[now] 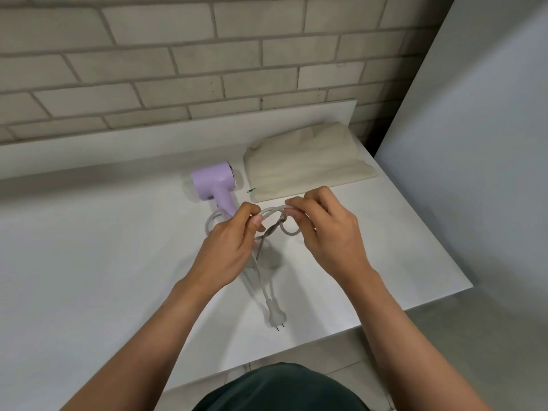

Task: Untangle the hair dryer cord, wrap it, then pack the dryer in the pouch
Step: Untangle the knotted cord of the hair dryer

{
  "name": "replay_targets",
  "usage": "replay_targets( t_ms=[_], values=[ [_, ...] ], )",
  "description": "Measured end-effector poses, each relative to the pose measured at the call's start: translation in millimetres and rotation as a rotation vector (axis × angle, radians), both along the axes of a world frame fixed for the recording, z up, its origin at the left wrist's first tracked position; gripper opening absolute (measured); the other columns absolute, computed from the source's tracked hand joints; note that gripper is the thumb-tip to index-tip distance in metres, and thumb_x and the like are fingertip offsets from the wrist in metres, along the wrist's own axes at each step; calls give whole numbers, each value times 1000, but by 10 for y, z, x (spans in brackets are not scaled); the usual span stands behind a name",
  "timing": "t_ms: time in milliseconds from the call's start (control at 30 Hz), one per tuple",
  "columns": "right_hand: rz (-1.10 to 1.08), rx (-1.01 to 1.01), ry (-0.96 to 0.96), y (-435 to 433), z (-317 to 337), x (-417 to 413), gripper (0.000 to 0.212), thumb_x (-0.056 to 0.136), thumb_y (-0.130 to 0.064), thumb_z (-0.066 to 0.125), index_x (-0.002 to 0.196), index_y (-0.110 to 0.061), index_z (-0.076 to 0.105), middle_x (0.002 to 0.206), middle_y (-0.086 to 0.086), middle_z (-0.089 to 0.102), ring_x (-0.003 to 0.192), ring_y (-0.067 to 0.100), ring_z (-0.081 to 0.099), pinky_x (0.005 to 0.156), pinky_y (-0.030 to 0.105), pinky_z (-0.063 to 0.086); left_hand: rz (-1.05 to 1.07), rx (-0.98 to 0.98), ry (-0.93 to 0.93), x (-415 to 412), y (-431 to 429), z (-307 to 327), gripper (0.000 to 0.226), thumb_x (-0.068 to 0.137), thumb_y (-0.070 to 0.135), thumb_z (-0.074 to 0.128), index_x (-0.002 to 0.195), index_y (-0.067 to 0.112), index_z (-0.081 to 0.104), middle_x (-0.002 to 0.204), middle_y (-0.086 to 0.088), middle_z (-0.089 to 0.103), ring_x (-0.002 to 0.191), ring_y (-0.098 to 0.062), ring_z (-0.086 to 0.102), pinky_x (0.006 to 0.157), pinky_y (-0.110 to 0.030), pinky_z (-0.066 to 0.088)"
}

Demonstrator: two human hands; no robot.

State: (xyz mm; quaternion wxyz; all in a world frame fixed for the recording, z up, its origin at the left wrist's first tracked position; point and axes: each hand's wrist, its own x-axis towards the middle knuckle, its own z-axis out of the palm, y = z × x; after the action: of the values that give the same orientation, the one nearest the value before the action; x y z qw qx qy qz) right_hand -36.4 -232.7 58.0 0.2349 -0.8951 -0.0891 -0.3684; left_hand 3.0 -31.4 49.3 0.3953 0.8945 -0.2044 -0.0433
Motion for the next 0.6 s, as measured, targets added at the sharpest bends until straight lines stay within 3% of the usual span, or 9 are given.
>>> replay_targets(
  t_ms=[200, 300, 367, 500, 600],
  values=[
    [-9, 136, -17, -88, 72, -22, 12, 99, -16, 72, 107, -10, 76, 100, 6, 60, 72, 18, 60, 59, 39, 53, -198, 123, 6, 57, -6, 14, 23, 109, 50, 25, 108, 34, 42, 97, 6, 67, 86, -24, 62, 82, -51, 54],
    [-26, 234, -46, -162, 215, -9, 10, 98, -13, 72, 105, -7, 76, 99, 6, 61, 74, 11, 57, 66, 26, 52, -199, 129, 0, 110, 27, -10, 20, 109, 49, 27, 107, 37, 43, 92, 10, 64, 86, -22, 60, 81, -50, 54],
    [-46, 378, -59, -230, 307, 10, 9, 98, -14, 72, 105, -8, 75, 99, 4, 63, 78, 8, 57, 71, 20, 48, -201, 149, 4, 120, 66, -45, 16, 109, 47, 29, 110, 41, 44, 102, 18, 65, 93, -18, 62, 84, -47, 53],
    [-99, 623, 90, -372, 307, 87, 8, 100, -31, 68, 105, -26, 71, 97, -13, 65, 78, 20, 62, 72, 45, 57, -144, 94, -87, 125, 48, -73, 19, 109, 44, 33, 113, 38, 51, 103, 19, 58, 92, -10, 58, 82, -41, 51],
    [-209, 706, 338, -527, 116, 167, 5, 98, -36, 68, 97, -31, 71, 90, -14, 69, 74, 26, 65, 77, 51, 58, -85, 15, -136, 171, 35, -57, 25, 110, 35, 39, 115, 25, 61, 102, 13, 55, 91, -10, 54, 82, -35, 48]
  ],
)
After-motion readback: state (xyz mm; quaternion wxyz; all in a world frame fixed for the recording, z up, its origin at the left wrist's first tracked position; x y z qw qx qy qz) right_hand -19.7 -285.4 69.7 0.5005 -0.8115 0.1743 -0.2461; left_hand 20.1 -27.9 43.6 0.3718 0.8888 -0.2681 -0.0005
